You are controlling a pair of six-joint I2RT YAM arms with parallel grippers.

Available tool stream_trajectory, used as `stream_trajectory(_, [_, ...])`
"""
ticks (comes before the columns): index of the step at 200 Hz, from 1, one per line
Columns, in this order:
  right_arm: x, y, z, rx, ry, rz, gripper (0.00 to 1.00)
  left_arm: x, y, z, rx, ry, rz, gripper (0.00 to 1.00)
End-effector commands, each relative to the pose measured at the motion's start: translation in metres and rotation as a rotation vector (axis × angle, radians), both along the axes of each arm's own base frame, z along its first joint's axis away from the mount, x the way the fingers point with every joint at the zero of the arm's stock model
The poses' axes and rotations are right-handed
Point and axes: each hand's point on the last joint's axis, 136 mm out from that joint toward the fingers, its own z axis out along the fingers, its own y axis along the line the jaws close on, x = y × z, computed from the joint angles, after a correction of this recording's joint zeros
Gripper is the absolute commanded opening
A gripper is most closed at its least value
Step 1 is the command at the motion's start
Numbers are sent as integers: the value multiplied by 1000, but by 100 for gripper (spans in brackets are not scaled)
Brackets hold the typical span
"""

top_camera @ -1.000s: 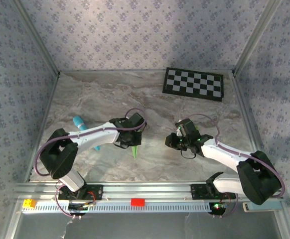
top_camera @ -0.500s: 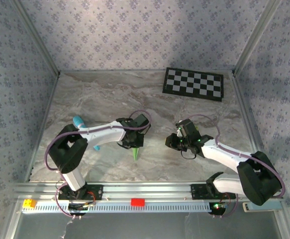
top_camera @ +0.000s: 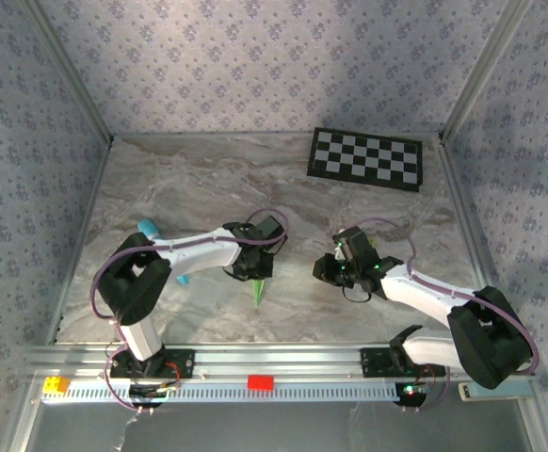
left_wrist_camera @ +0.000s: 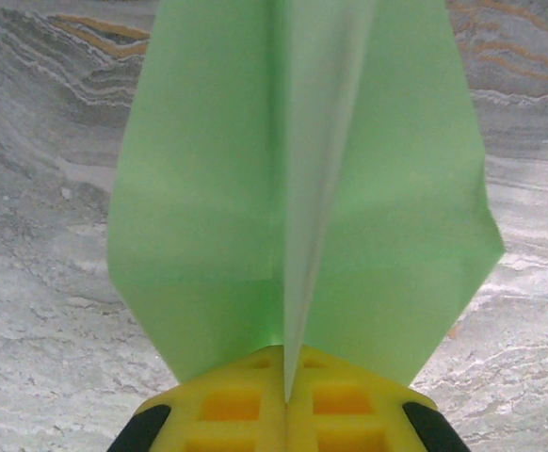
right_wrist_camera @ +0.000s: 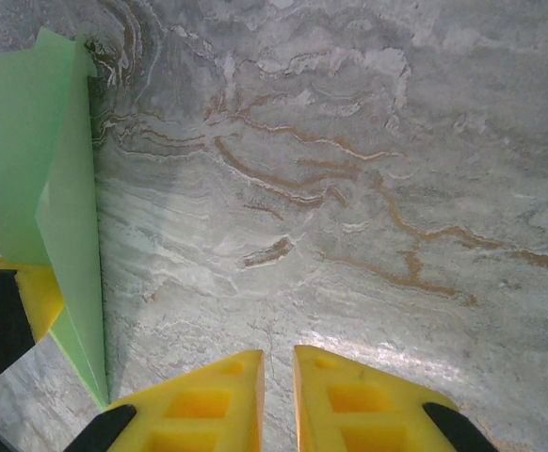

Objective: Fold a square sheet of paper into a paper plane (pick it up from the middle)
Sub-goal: Move a paper plane to the center of the table.

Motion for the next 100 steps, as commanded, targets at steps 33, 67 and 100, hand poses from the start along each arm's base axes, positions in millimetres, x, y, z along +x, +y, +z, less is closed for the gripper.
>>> stream_trajectory(33, [-1, -2, 0, 5, -3, -16, 17, -3, 0, -3, 39, 13, -21, 10])
stream_trajectory(67, [-1, -1, 0, 7, -3, -14, 17, -2, 0, -5, 47, 10, -21, 13])
stream_trajectory(100, [0, -1, 0, 9, -4, -15, 17, -2, 1, -6, 58, 5, -21, 15])
